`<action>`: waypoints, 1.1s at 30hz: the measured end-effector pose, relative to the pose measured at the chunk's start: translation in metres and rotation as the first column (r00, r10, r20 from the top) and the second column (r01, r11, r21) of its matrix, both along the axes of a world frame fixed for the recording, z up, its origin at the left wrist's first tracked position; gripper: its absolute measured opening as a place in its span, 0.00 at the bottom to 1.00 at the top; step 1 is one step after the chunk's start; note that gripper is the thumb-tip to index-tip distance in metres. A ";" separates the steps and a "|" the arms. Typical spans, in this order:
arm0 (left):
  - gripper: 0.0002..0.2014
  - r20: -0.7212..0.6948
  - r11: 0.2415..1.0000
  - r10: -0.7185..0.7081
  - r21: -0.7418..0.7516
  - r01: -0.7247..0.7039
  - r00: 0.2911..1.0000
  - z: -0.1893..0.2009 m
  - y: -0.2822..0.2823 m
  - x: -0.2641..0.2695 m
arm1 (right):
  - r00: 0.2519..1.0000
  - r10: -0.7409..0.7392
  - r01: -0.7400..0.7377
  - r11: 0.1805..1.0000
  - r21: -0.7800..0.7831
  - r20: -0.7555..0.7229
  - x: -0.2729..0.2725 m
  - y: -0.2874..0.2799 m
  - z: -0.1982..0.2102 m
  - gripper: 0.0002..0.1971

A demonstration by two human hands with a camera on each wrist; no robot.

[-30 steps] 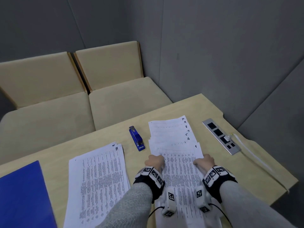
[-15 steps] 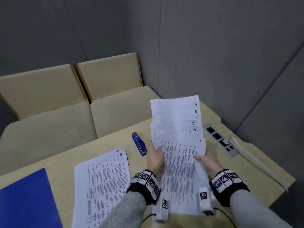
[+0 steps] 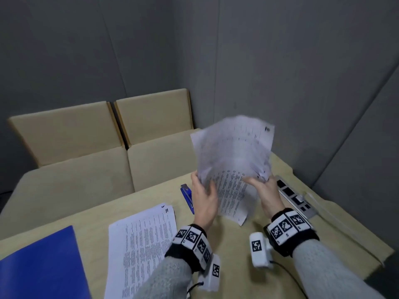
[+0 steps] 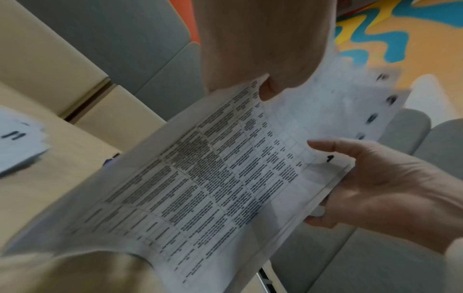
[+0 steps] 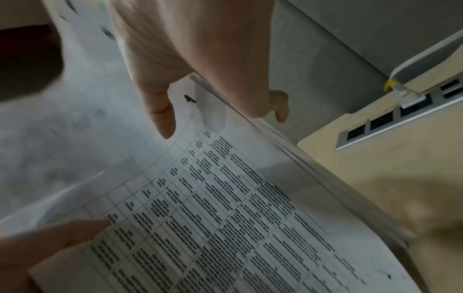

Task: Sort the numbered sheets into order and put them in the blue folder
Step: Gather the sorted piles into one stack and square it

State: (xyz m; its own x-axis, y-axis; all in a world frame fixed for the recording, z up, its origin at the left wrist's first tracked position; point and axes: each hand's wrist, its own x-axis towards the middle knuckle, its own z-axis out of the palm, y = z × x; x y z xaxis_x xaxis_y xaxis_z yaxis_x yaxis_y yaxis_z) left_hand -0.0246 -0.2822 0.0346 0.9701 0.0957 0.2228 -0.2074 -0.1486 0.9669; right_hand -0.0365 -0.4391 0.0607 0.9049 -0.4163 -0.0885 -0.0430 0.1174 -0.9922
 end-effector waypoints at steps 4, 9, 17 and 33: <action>0.19 -0.073 1.000 0.010 -0.019 -0.012 0.997 -0.001 0.008 0.005 | 0.997 -0.070 0.071 0.996 0.053 -0.017 0.005 -0.001 -0.006 0.27; 0.19 -0.165 1.000 0.003 -0.020 -0.007 0.986 -0.005 0.012 0.013 | 0.995 -0.004 0.006 1.000 0.022 -0.100 0.010 -0.004 -0.017 0.22; 0.12 -0.178 0.997 0.020 -0.071 -0.033 0.984 -0.024 0.008 -0.001 | 0.992 -0.023 0.031 0.998 0.057 -0.128 0.004 -0.007 -0.026 0.25; 0.13 -0.468 0.928 0.353 0.283 -0.241 0.810 -0.072 0.158 -0.031 | 0.783 0.340 -0.488 0.855 -0.177 -0.520 -0.008 0.108 -0.081 0.20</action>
State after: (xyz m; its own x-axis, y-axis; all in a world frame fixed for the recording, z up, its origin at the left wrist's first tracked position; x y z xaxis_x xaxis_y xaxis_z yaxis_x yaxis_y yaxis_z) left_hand -0.0554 -0.1246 -0.0373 0.8818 0.4056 -0.2407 0.3850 -0.3240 0.8642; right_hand -0.0440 -0.3312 -0.0207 0.8782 -0.0832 -0.4710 -0.4725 -0.3041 -0.8272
